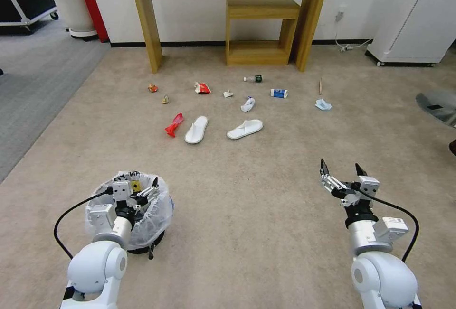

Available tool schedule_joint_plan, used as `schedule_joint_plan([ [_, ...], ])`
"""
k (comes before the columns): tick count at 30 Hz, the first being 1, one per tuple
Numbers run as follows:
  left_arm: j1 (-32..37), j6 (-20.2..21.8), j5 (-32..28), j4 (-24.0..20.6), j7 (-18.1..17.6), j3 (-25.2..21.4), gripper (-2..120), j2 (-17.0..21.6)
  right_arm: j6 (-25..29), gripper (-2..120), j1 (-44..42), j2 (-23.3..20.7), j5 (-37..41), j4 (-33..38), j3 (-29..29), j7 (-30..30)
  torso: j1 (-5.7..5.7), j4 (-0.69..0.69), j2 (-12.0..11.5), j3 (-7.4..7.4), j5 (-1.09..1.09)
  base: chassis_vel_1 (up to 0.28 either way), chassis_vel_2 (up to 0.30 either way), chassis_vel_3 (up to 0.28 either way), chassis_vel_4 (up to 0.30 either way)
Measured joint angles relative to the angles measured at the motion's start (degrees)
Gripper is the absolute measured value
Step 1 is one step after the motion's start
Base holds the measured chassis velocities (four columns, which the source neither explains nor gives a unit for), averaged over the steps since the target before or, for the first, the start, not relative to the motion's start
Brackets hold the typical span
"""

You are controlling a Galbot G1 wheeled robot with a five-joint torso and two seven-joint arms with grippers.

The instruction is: Pick up the trash bin and place the garbage on the floor into it.

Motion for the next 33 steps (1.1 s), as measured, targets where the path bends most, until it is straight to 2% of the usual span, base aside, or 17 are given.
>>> schedule_joint_plan([
  [11,0.54,-3.26,-0.39,0.01,0.01,0.09,100,-1.23,0.87,100,-0.22,0.24,-0.03,-0.34,-0.03,-0.32,0.0,0.0,0.0,0.0,0.0,0.0,0.0,0.0,0.0],
  [33,0.19,-2.86,-0.47,0.66,0.18,-0.3,100,-0.83,2.31,100,-0.01,0.05,0.66,-0.88,-0.11,-0.74,0.0,0.0,0.0,0.0,0.0,0.0,0.0,0.0,0.0],
])
